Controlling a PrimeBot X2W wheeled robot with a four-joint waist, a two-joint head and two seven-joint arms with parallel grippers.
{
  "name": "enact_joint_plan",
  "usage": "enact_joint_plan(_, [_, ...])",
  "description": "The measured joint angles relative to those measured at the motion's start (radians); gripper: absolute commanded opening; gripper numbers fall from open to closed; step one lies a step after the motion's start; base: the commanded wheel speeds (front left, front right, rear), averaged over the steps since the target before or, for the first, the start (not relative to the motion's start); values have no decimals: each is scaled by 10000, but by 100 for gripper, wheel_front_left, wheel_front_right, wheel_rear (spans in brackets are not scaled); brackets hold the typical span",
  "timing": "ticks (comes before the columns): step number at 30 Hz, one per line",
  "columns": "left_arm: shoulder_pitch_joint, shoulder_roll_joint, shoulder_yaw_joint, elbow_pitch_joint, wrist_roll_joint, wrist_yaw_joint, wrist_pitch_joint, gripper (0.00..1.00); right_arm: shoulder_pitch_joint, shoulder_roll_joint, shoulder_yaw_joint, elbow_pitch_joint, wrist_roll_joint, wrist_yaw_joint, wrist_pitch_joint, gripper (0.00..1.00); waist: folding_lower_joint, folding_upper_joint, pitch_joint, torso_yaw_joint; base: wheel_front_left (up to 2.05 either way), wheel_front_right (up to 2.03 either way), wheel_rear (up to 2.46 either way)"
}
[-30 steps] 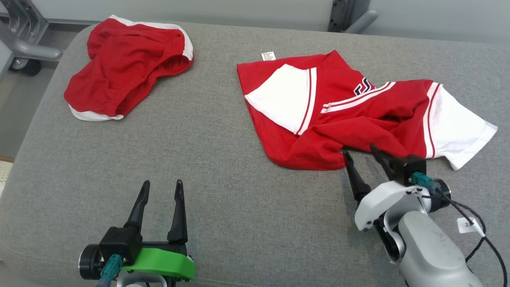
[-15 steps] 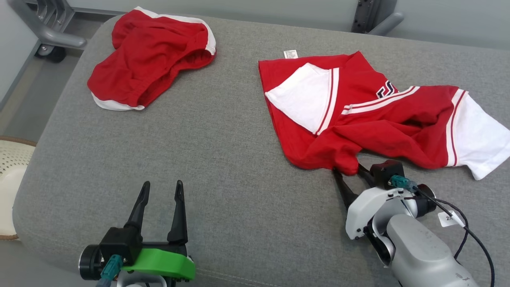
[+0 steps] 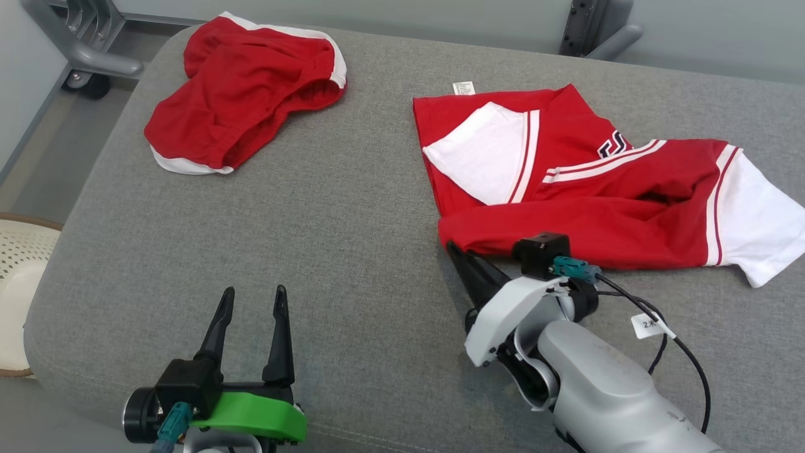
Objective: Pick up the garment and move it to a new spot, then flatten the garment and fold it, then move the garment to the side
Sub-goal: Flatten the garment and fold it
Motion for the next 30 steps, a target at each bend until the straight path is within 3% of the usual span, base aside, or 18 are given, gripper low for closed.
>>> enact_joint_plan(7, [-20,0,-50,40,-75,0,0,100,-458,6,2080,-1012,2309,-6,4,0,0,0,35,129,0,0,0])
enact_joint_plan(13, [-31,0,-65,46,-138,15,0,100,-680,-4,3317,-539,3262,-10,6,0,0,0,73,305,0,0,0])
enact_joint_plan(15, [-37,0,-67,44,-163,21,0,100,-685,-4,3649,-355,3607,-10,6,42,0,0,99,350,0,0,0])
enact_joint_plan(16, [-43,0,-65,44,-163,25,0,100,-688,-6,3843,-267,3716,-10,6,79,0,0,115,365,0,0,0])
enact_joint_plan(17, [-49,0,-61,42,-163,27,0,100,-689,-6,4008,-215,3816,-10,4,100,0,0,128,372,0,0,0])
enact_joint_plan(22, [-58,0,81,-10,-165,98,0,100,-699,27,4577,-35,4196,-10,4,100,0,0,150,202,0,0,0])
enact_joint_plan(30, [-58,-2,176,-82,-165,102,-2,100,-63,10,3436,-128,3390,-10,2,100,0,0,141,-367,0,0,0])
